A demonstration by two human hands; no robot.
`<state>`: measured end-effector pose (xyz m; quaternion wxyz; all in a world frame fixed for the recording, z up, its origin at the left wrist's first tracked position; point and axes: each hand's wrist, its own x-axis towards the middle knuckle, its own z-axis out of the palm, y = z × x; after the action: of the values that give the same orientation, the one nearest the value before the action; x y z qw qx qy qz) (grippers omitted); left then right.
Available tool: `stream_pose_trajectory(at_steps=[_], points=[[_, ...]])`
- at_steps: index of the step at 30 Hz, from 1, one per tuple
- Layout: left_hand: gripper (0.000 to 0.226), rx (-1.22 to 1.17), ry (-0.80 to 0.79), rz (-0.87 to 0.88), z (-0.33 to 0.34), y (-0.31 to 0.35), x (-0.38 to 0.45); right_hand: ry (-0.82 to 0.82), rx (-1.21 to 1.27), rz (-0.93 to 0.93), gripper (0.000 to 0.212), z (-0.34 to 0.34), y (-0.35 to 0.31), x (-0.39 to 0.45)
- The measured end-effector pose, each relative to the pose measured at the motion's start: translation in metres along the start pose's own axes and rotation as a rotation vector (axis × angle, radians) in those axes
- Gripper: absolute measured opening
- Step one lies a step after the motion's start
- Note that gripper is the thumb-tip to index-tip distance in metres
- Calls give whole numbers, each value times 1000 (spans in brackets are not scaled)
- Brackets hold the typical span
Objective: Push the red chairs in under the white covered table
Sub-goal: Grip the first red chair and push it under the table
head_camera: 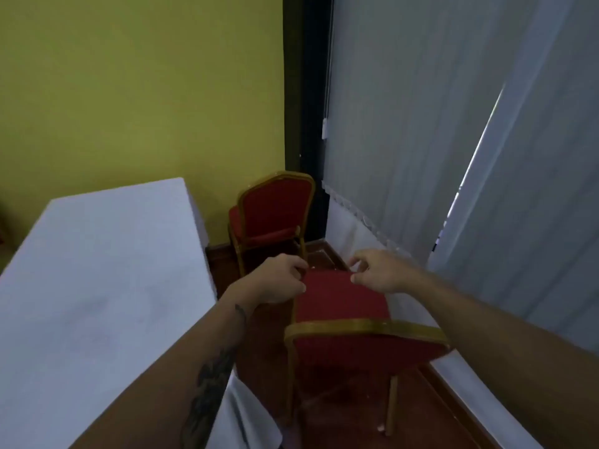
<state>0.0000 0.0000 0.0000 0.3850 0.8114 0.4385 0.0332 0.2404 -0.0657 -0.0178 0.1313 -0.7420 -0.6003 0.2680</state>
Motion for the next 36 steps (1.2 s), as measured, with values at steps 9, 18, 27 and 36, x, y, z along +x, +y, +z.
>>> stream_pose_trajectory(at_steps=[9, 18, 27, 36], points=[[89, 343, -373, -228, 103, 37, 56, -325, -2, 84, 68, 10, 78, -11], [37, 408, -293, -236, 139, 31, 71, -363, -92, 29, 64, 40, 125, -25], [25, 555, -249, -207, 141, 43, 72, -290, -231, -116, 63, 36, 132, -24], [36, 562, -231, -208, 152, 55, 71, -125, -458, -56, 63, 17, 144, -10]])
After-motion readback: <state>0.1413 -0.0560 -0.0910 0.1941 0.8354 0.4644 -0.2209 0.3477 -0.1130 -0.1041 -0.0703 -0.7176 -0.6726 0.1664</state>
